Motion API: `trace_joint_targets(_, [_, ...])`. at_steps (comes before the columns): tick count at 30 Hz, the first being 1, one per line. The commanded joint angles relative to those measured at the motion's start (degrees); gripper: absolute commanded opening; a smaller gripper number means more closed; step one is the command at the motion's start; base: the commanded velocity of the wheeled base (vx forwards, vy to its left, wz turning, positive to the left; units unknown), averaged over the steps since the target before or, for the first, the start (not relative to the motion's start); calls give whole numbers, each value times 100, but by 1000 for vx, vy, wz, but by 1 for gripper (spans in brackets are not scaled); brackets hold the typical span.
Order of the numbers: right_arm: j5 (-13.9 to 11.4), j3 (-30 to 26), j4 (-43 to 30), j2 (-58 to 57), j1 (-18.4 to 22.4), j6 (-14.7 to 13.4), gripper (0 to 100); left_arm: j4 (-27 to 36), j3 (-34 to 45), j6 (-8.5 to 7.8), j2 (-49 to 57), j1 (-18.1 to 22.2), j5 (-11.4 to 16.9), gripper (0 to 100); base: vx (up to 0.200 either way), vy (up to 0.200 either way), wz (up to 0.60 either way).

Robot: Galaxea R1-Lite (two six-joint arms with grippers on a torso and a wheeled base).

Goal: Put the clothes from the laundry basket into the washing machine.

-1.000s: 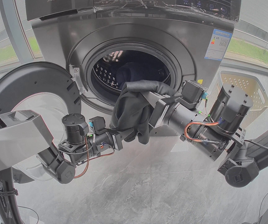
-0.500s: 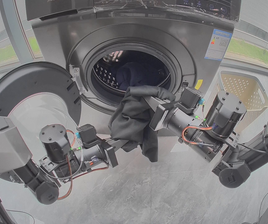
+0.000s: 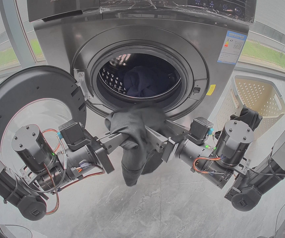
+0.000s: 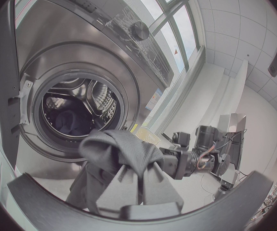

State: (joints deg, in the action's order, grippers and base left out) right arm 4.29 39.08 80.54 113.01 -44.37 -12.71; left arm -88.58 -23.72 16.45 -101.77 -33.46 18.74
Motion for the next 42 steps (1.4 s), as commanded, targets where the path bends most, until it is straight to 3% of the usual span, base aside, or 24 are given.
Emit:
trace_joint_targets(1, [-7,-612,40,-68,16,129,100,7,-317,25,78,103,-151,0,0,0,0])
trace_joint_targets(5, [2,-990,93,-24,-19,146,100,7,-528,25,34,147,-406,0,0,0,0])
trace_joint_targets(14, [2,-1025,199,46,-19,208,100,7,-642,17,-10,147,-511,0,0,0,0])
trace_joint_targets(22, [-25,-946,207,257,-115,243,100,7,-1011,-1,-326,147,-1074,0,0,0,0])
trace_joint_targets(30, [-130,-516,313,582,-405,296,100,7,-1222,-1,-493,156,-1285,0,0,0,0])
trace_joint_targets(32, [-183,-191,313,784,-493,313,100,7,-1310,8,-564,156,-1346,0,0,0,0])
trace_joint_targets(42, [-183,882,216,1523,-326,322,100,-2,-1363,-1,-572,156,-1408,0,0,0,0])
